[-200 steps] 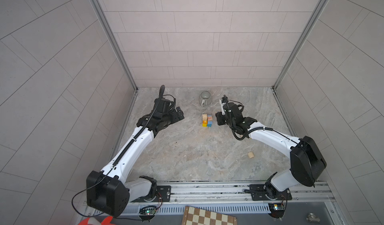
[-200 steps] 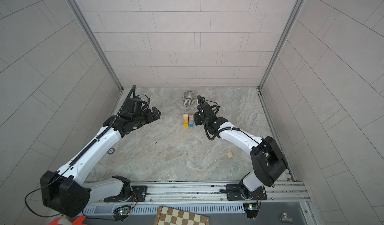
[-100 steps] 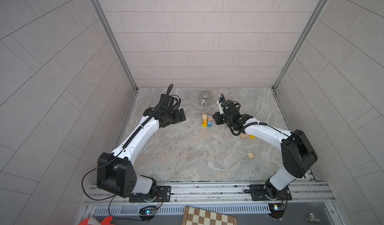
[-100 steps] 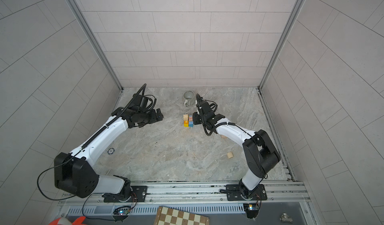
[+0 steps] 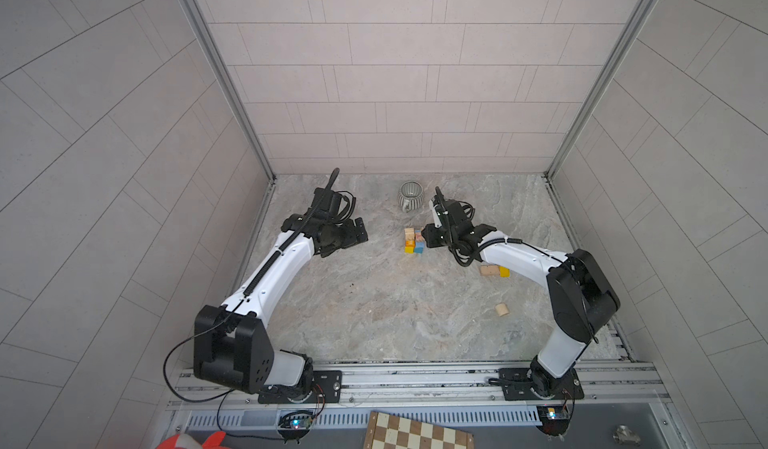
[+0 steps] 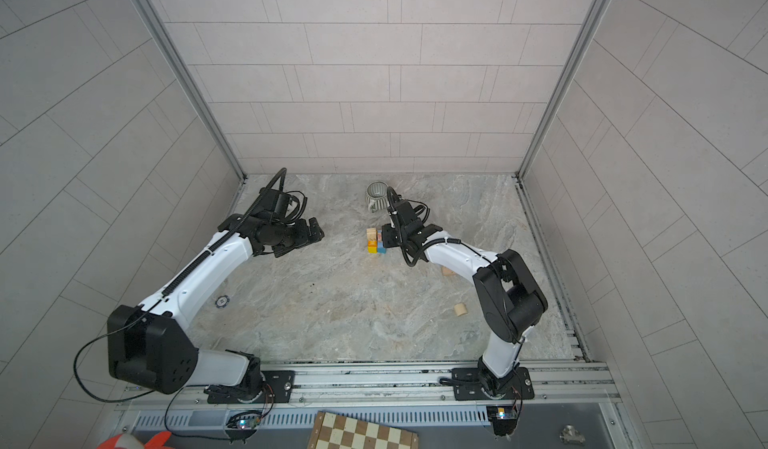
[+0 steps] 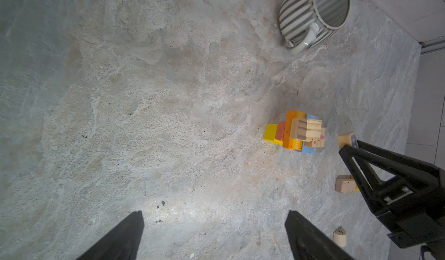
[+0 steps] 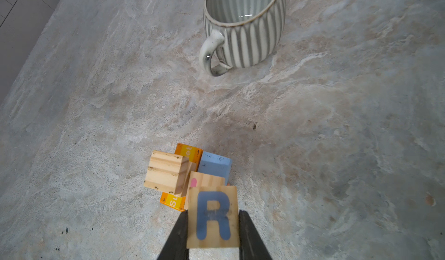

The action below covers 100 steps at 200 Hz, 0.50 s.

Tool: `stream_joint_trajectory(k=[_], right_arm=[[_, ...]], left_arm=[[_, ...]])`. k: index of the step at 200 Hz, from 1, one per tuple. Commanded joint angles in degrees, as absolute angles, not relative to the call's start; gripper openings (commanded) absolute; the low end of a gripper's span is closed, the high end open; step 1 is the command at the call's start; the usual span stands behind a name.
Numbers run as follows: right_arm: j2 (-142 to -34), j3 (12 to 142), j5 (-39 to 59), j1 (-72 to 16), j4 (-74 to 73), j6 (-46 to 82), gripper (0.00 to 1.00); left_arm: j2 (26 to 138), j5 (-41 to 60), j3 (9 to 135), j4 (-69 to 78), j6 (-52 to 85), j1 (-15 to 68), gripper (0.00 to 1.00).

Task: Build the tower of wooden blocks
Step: 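Lower the R cube onto the stack beside the T cube and open the right gripper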

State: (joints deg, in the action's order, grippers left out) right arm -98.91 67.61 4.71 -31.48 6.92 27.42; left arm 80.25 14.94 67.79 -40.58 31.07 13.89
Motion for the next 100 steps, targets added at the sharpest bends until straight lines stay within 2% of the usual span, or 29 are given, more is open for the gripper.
stream_joint_trajectory(k=[1, 100], right_arm=[[-100.02, 69.09, 4.30, -31.46, 7.82, 29.15, 0.17], [-101.95, 70.05, 5.16, -31.45, 7.65, 30.41, 0.17]], left_arm=[[78.70, 15.38, 67.12, -40.14, 31.26, 13.63, 0.99], [78.18, 16.62, 66.69, -39.55, 31.64, 13.26, 0.99]])
